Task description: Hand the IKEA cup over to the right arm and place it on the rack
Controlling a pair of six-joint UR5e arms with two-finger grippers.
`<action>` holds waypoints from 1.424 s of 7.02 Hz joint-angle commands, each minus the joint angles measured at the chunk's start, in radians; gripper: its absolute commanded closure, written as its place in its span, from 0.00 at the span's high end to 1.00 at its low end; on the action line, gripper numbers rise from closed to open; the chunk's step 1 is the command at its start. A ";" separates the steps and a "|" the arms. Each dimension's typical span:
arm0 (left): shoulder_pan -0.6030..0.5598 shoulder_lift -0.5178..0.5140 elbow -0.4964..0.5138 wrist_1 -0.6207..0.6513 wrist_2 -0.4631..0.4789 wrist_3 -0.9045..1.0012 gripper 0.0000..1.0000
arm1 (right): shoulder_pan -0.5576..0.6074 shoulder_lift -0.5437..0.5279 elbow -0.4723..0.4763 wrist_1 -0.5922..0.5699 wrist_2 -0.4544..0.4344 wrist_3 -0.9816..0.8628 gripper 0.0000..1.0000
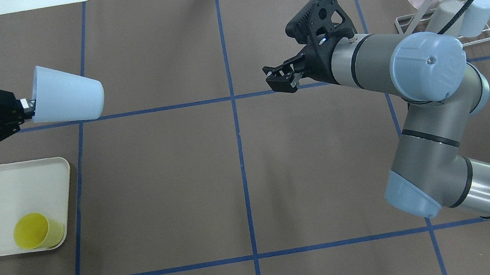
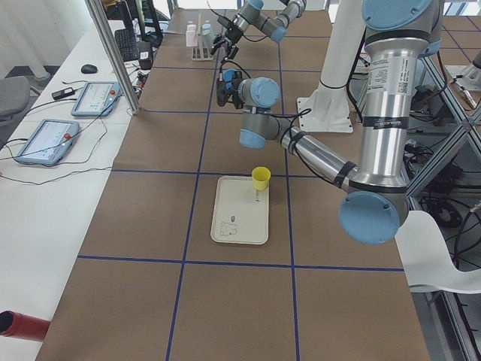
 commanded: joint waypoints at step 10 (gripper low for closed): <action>0.174 -0.344 0.043 0.436 0.043 -0.307 0.00 | -0.251 0.041 0.014 0.349 -0.312 -0.408 0.95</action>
